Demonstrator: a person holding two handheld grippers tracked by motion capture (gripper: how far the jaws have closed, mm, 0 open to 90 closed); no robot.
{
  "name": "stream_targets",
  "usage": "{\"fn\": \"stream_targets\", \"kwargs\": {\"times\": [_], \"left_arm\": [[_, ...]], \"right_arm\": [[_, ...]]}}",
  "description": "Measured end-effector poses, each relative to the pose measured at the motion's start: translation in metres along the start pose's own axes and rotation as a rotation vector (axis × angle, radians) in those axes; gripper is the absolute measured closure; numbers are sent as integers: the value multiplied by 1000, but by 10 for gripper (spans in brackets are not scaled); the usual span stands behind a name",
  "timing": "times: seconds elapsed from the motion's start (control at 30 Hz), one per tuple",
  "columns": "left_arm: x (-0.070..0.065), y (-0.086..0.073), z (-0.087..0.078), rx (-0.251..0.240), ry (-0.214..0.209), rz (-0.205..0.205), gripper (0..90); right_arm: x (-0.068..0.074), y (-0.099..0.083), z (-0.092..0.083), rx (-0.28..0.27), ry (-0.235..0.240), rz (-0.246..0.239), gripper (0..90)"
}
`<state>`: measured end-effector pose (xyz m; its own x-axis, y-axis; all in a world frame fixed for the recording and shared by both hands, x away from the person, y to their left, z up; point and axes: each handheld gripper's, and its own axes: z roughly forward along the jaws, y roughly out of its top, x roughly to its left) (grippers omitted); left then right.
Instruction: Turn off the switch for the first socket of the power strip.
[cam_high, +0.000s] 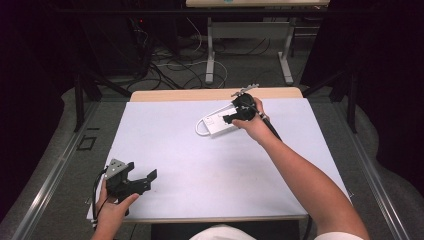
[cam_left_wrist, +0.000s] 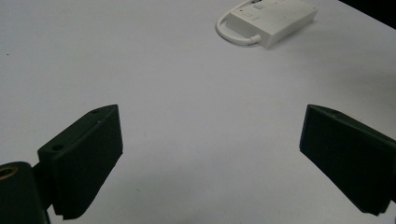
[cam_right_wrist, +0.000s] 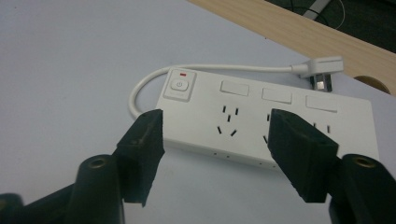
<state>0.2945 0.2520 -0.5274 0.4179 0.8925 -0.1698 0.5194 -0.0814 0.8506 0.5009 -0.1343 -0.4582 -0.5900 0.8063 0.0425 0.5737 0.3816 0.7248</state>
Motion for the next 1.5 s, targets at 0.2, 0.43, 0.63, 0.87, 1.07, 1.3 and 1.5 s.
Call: {"fn": "stream_targets", "kwargs": {"times": [0.2,0.43,0.63,0.87,1.07,1.3,1.5], "left_arm": [[-1,0,0,-1,0,3,58],[-1,0,-1,-1,-1,4,58],[-1,0,0,0,0,9,57],[-1,0,1,-2,4,9,57],[-2,0,1,-2,9,11,55],[-3,0,1,-1,14,16,43],[-4,0,2,8,14,15,26]], "right_arm": [[1,-13,-16,-12,1,23,214],[5,-35,-31,-17,-11,25,147],[9,-53,-40,-23,-7,33,86],[16,-75,-55,-45,-9,30,31],[18,-95,-68,-65,-3,37,0],[16,-119,-83,-92,-24,50,0],[15,-134,-95,-108,-39,47,0]]}}
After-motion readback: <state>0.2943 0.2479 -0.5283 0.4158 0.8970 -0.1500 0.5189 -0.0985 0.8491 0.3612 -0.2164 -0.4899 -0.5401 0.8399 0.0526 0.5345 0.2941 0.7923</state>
